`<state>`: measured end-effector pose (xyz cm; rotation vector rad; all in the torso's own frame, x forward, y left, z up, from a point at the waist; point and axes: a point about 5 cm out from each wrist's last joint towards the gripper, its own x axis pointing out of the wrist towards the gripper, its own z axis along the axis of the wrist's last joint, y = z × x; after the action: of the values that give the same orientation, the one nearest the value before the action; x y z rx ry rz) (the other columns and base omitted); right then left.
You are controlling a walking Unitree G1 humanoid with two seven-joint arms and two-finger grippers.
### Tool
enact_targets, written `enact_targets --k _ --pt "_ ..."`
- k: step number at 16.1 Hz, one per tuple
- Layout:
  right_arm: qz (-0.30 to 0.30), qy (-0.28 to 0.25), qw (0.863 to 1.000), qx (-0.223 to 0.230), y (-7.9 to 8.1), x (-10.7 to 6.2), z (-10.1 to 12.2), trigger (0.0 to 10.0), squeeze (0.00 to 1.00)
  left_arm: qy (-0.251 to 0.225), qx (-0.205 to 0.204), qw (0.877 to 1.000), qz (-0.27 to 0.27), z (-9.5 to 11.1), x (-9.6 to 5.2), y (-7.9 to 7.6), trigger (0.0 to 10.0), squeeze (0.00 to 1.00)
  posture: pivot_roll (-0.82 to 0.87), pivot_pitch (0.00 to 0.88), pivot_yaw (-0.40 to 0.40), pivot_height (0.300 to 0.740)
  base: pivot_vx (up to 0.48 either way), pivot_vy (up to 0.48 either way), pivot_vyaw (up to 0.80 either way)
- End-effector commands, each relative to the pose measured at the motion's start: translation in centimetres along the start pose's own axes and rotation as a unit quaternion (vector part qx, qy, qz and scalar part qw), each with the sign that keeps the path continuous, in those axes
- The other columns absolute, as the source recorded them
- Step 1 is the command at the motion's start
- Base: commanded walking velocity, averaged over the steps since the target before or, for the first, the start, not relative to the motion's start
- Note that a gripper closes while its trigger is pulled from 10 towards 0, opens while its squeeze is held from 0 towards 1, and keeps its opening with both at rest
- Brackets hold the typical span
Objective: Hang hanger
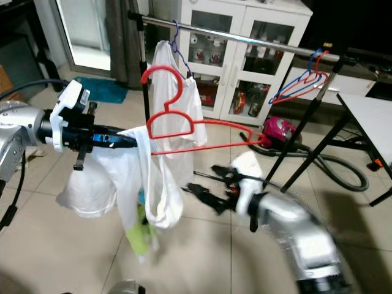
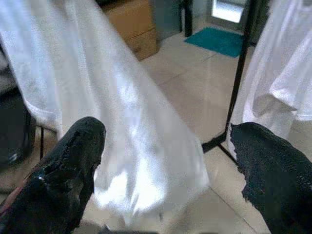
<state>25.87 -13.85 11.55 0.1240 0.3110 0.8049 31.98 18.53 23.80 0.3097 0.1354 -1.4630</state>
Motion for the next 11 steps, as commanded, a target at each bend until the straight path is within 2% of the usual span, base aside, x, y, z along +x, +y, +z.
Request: enact_targets --k 1,3,4,8,11 --pt "-0.011 -0.016 1.0 0.0 -0.2 0.1 0.8 10.0 0.0 -0.012 0.027 1.0 -0.008 1.7 -0.1 0.0 0.0 0.0 0.12 0.0 -0.041 0.74 0.0 0.0 0.0" --pt "-0.031 -0.014 0.999 0.0 0.0 0.7 0.6 10.0 0.0 -0.017 0.03 0.999 -0.018 2.3 0.0 -0.2 0.0 0.0 0.12 0.008 -0.041 0.74 0.0 0.0 0.0" --pt "-0.041 -0.02 0.999 0.016 0.1 1.2 0.5 10.0 0.0 -0.019 0.034 0.999 -0.02 2.6 0.0 -0.2 0.0 0.0 0.13 0.01 -0.043 0.74 0.0 0.0 0.0" --pt "0.051 -0.096 0.99 0.091 2.1 1.0 2.3 10.0 0.0 -0.017 0.035 0.999 -0.004 2.5 0.0 -0.1 0.0 0.0 0.13 0.009 -0.047 0.74 0.0 0.0 0.0" --pt "0.059 -0.102 0.987 0.108 2.6 1.4 2.4 10.0 0.0 -0.018 0.038 0.999 0.0 2.5 0.2 -0.1 0.0 0.0 0.13 0.007 -0.046 0.74 0.0 0.0 0.0"
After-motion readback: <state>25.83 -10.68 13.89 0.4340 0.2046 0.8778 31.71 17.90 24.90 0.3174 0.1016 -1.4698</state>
